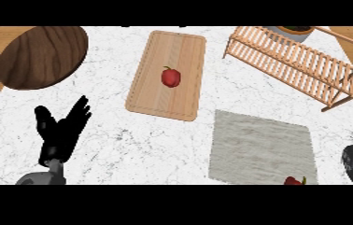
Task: Pick the croissant from the placemat and place it in the tiered shelf
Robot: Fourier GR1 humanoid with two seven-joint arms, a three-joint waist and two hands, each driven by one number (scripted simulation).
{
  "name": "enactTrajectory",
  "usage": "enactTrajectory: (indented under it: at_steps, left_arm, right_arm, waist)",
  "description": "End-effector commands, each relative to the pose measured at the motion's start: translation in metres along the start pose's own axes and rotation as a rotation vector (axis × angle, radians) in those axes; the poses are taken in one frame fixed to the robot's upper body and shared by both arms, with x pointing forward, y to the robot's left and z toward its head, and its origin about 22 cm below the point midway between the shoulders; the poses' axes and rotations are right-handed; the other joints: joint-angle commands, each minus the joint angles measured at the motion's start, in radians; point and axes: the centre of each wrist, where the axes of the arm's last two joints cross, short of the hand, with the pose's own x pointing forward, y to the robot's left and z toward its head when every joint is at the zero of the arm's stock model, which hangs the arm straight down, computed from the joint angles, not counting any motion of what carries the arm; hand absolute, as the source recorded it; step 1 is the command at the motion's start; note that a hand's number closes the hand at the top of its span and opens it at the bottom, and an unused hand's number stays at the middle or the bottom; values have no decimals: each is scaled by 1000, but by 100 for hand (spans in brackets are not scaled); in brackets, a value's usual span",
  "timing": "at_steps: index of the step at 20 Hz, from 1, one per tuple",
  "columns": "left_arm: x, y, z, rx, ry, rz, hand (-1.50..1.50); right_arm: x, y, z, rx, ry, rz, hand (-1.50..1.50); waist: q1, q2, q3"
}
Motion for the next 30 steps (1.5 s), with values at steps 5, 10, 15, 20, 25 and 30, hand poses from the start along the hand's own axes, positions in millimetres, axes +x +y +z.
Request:
enactTrajectory:
  at_steps: [5,10,15,20,25,30]
  left_arm:
    - [3,-8,2,-3,33,-7,0]
    - [-3,13,5,-19,40,-10,0]
    - [-4,-1,-4,-28,44,6,0]
    - [2,0,-9,1,35,-8,0]
    - [-15,16,-2,-19,41,-15,0]
    - [-10,-3,-5,-17,53,1,0]
  right_arm:
    - [-28,28,-44,48,37,91,150]
    - [-45,28,-63,29,22,73,150]
    - [-37,50,-65,25,22,123,150]
    - [-58,63,-81,0,-16,93,150]
    - [-70,60,-91,38,-36,67,150]
    - [-76,56,-89,62,-45,174,150]
  waist:
    - [7,5,-4]
    - [6,5,-4]
    - [7,7,-4]
    - [9,9,-4]
    - [9,7,-4]
    - [-3,4,-4]
